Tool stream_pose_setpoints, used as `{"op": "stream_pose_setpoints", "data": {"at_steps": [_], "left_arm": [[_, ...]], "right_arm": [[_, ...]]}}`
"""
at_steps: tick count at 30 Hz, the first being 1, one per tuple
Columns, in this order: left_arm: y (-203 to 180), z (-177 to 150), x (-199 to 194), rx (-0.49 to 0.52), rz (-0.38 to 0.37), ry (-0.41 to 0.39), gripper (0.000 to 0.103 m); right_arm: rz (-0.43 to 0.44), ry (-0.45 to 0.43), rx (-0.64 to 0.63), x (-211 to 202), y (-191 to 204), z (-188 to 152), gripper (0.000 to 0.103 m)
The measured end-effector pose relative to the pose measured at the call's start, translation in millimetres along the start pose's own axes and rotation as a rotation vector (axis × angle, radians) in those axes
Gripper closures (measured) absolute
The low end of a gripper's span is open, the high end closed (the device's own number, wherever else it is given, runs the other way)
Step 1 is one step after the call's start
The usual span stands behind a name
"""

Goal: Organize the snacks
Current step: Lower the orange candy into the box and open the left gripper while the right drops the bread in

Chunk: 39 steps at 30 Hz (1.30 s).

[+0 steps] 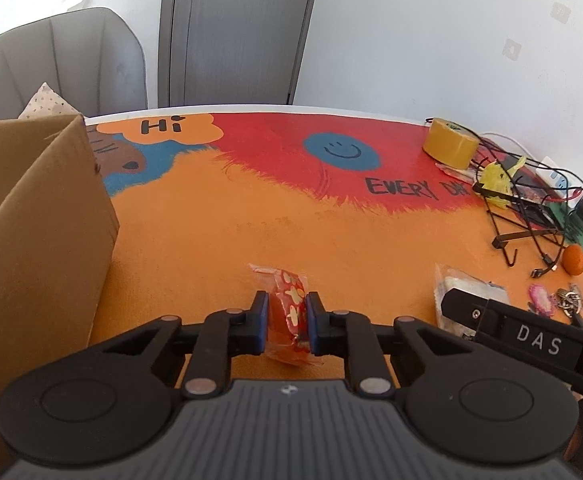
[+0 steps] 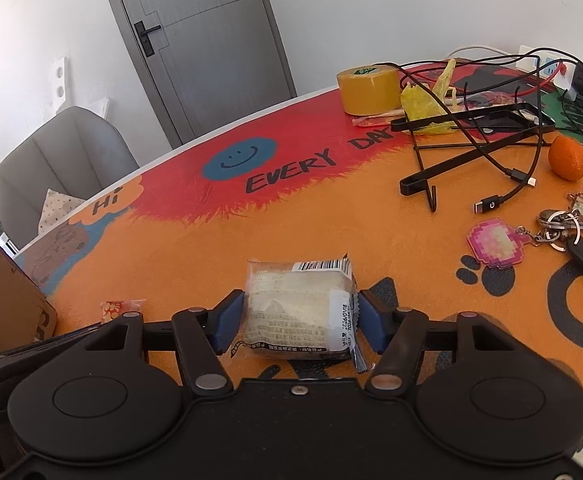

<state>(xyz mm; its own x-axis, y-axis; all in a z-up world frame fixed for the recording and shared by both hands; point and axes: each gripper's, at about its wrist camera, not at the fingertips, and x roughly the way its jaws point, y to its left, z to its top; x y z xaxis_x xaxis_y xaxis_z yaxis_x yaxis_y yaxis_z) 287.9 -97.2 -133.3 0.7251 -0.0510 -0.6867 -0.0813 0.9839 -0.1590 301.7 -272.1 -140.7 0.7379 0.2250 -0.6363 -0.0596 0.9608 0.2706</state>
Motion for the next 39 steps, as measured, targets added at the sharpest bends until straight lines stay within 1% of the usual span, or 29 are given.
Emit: {"op": "stream_pose_setpoints", "data": {"at_steps": [3, 6, 9, 11, 17, 24, 30, 34, 39], "left_arm": [[-1, 1, -11, -0.003, -0.012, -0.018, 0.085], [0, 1, -23, -0.008, -0.027, -0.03, 0.085], [2, 0, -36, -0.016, -0.042, -0.048, 0.085], [4, 1, -46, -0.023, -0.052, -0.061, 0.085], [13, 6, -80, -0.03, -0.072, -0.125, 0.085], [38, 10, -117, -0.066, -0.063, -0.186, 0.085], [67, 12, -147, -0.097, -0.031, -0.234, 0.085], [93, 10, -160, -0.134, -0.01, -0.248, 0.085], [122, 7, -168, -0.179, 0.004, -0.251, 0.085]], "right_arm": [[0.018, 0.001, 0.017, -7, 0, 1, 0.047], [0.01, 0.001, 0.009, -10, 3, -2, 0.048], [0.026, 0.002, 0.024, -18, 4, -6, 0.048], [0.022, -0.008, 0.017, -25, 8, -8, 0.048], [0.051, -0.056, -0.002, -50, 25, -2, 0.049], [0.105, -0.1, -0.02, -70, 52, -2, 0.049], [0.152, -0.132, -0.048, -86, 79, -3, 0.049], [0.181, -0.142, -0.069, -92, 98, -4, 0.049], [0.197, -0.149, -0.107, -98, 124, -8, 0.049]]}}
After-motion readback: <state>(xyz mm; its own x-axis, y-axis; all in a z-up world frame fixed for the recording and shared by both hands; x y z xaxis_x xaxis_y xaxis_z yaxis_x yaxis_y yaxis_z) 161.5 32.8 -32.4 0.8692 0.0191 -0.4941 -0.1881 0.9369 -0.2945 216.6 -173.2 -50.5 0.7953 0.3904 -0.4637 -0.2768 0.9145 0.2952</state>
